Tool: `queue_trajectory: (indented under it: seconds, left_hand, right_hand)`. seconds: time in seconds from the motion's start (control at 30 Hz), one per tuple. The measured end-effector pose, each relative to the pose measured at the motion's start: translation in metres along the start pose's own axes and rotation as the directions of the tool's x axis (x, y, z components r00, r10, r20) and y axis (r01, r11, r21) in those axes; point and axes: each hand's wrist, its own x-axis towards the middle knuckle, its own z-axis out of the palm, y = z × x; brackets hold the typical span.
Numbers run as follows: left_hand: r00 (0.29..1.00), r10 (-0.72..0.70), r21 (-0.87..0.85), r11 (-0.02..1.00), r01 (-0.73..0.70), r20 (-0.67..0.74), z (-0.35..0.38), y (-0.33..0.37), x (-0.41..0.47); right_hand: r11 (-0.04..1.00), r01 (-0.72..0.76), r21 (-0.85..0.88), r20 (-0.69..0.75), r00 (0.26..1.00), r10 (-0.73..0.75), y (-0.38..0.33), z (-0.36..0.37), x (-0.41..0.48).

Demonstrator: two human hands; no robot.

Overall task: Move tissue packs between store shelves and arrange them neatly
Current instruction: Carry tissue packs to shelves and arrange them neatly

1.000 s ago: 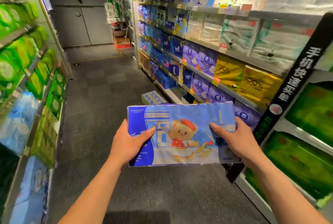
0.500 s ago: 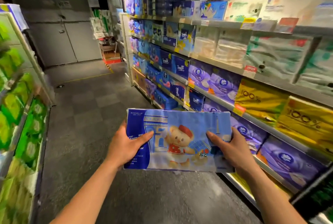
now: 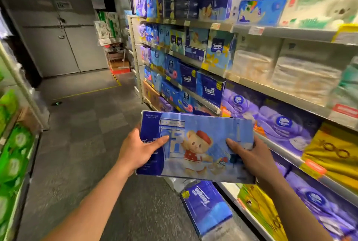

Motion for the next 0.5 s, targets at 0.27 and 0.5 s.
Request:
queue_trajectory:
  seconds: [0.27, 0.5]
  left_hand:
    - [1.000, 0.012, -0.009, 1.000, -0.011, 0.019, -0.019, -0.012, 0.207]
    - [0.981, 0.140, -0.050, 0.990, -0.134, 0.132, -0.045, -0.031, 0.425]
  right_hand:
    - [0.998, 0.031, -0.047, -0.033, 0.999, -0.033, -0.035, 0.097, 0.177]
    - [0.997, 0.059, -0.041, -0.152, 0.986, -0.064, -0.051, 0.203, 0.319]
